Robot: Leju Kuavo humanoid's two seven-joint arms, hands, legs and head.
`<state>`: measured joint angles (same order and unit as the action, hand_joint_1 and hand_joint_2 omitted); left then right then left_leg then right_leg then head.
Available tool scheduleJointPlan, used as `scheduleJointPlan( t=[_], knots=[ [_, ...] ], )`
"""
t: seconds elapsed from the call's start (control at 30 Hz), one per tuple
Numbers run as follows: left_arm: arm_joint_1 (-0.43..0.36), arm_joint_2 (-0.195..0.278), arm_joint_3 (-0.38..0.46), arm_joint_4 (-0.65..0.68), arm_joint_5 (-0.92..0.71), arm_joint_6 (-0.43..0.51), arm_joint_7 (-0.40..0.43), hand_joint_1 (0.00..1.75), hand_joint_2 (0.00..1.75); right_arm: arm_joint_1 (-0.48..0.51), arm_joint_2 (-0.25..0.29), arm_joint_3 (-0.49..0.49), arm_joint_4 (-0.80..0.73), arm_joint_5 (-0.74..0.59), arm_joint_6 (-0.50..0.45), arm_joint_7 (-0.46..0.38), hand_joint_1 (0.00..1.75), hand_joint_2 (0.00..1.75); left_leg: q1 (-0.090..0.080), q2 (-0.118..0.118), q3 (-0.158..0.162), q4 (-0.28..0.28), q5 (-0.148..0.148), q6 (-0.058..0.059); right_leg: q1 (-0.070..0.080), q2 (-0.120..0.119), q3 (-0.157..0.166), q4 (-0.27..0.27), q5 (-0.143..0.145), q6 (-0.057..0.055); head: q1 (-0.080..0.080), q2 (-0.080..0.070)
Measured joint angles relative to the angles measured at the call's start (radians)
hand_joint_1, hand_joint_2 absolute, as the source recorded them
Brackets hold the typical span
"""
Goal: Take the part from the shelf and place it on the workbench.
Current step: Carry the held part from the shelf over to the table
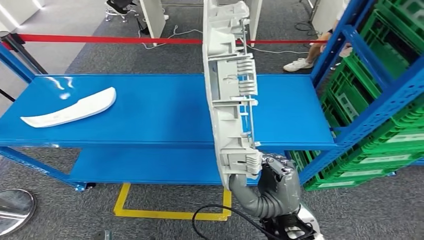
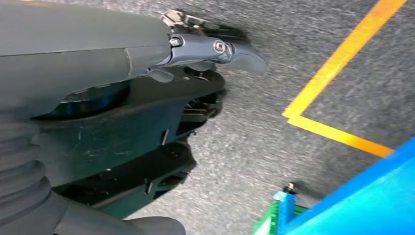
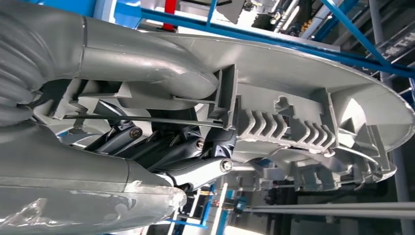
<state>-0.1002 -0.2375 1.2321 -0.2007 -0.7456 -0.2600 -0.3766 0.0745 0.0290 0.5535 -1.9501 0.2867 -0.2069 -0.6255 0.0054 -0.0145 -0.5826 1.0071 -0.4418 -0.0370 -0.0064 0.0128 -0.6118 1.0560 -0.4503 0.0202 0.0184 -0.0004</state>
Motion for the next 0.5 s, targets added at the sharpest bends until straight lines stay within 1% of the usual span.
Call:
scheduleJointPlan(
  t=[0.03, 0.07, 0.1, 0.17, 0.2, 0.23, 0.27, 0.3, 0.33, 0.37, 0.4, 0.43, 0.5],
  knots=[
    [0.0, 0.0, 0.0, 0.0, -0.002, 0.004, 0.004, 0.0, 1.75, 0.0, 0.0, 0.0, 0.0, 0.0, 0.002, 0.001, 1.75, 1.75, 0.001, 0.001, -0.002, 0.006, -0.009, -0.005, 0.0, 0.0, -0.001, -0.001, 0.003, -0.006, -0.001, 0.0],
    [-0.001, 0.0, 0.0, 0.0, -0.003, 0.008, 0.008, 0.0, 1.75, -0.001, 0.0, 0.0, 0.0, 0.0, 0.003, 0.001, 1.75, 1.75, 0.002, 0.002, -0.012, 0.028, -0.029, -0.01, -0.002, -0.002, -0.003, -0.003, 0.006, -0.012, -0.002, 0.0],
    [-0.001, 0.0, 0.0, 0.0, -0.005, 0.01, 0.01, 0.0, 1.75, -0.001, 0.0, 0.0, 0.0, 0.0, 0.004, 0.002, 1.75, 1.75, 0.002, 0.003, -0.029, 0.069, -0.06, -0.014, -0.003, -0.003, -0.005, -0.004, 0.009, -0.017, -0.004, 0.0],
    [-0.001, 0.0, 0.0, 0.0, -0.006, 0.014, 0.012, 0.0, 1.75, -0.002, 0.0, 0.0, 0.0, 0.0, 0.005, 0.002, 1.75, 1.75, 0.002, 0.004, -0.08, 0.196, -0.13, -0.018, -0.002, -0.005, -0.014, -0.004, 0.014, -0.024, -0.007, 0.0],
    [-0.001, 0.001, 0.0, 0.0, -0.007, 0.016, 0.014, 0.0, 1.75, -0.002, 0.0, 0.0, 0.001, 0.0, 0.005, 0.003, 1.75, 1.75, 0.002, 0.004, -0.099, 0.246, -0.15, -0.019, -0.002, -0.006, -0.019, -0.004, 0.018, -0.025, -0.007, 0.0],
    [-0.001, 0.001, 0.0, 0.0, -0.007, 0.019, 0.015, 0.0, 1.75, -0.002, 0.0, 0.0, 0.002, 0.0, 0.006, 0.003, 1.75, 1.75, 0.002, 0.004, -0.104, 0.267, -0.153, -0.018, -0.001, -0.006, -0.024, -0.004, 0.022, -0.025, -0.008, 0.0],
    [-0.001, 0.002, 0.0, 0.0, -0.008, 0.021, 0.016, 0.0, 1.75, -0.002, 0.0, 0.0, 0.003, 0.0, 0.006, 0.003, 1.75, 1.75, 0.002, 0.004, -0.09, 0.252, -0.137, -0.016, -0.001, -0.005, -0.029, -0.004, 0.026, -0.024, -0.008, 0.0],
    [-0.001, 0.002, 0.0, 0.0, -0.009, 0.023, 0.016, 0.0, 1.75, -0.002, 0.0, 0.0, 0.003, 0.0, 0.006, 0.003, 1.75, 1.75, 0.002, 0.004, -0.058, 0.203, -0.11, -0.012, -0.001, -0.005, -0.032, -0.004, 0.031, -0.022, -0.008, 0.0],
    [-0.003, 0.002, 0.0, 0.0, -0.01, 0.024, 0.016, 0.0, 1.75, -0.001, 0.0, 0.0, 0.003, 0.0, 0.006, 0.004, 1.75, 1.75, 0.002, 0.004, -0.016, 0.136, -0.083, -0.008, -0.001, -0.004, -0.035, -0.004, 0.035, -0.018, -0.008, 0.0],
    [-0.005, 0.002, 0.0, 0.0, -0.011, 0.024, 0.016, 0.0, 1.75, -0.002, 0.0, 0.0, 0.003, 0.0, 0.007, 0.004, 1.75, 1.75, 0.001, 0.003, 0.021, 0.07, -0.064, -0.005, 0.001, -0.004, -0.038, -0.002, 0.039, -0.014, -0.008, 0.0],
    [-0.007, 0.001, -0.001, 0.0, -0.012, 0.025, 0.016, 0.0, 1.75, -0.002, 0.0, 0.0, 0.003, 0.0, 0.007, 0.004, 1.75, 1.75, 0.0, 0.003, 0.045, 0.024, -0.053, 0.0, 0.002, -0.005, -0.041, -0.002, 0.044, -0.009, -0.007, 0.0],
    [-0.009, 0.001, -0.001, 0.0, -0.012, 0.025, 0.016, 0.0, 1.75, -0.002, 0.0, 0.0, 0.003, 0.0, 0.007, 0.005, 1.75, 1.75, -0.002, 0.002, 0.056, -0.001, -0.05, 0.005, 0.003, -0.005, -0.044, -0.003, 0.05, -0.003, -0.007, 0.0],
    [-0.007, 0.0, -0.001, 0.0, -0.012, 0.025, 0.016, 0.0, 1.75, -0.001, 0.0, 0.0, 0.003, 0.0, 0.007, 0.005, 1.75, 1.75, -0.004, 0.002, 0.05, -0.009, -0.04, 0.017, 0.002, -0.006, -0.047, -0.01, 0.063, 0.009, -0.007, 0.0]
  ],
)
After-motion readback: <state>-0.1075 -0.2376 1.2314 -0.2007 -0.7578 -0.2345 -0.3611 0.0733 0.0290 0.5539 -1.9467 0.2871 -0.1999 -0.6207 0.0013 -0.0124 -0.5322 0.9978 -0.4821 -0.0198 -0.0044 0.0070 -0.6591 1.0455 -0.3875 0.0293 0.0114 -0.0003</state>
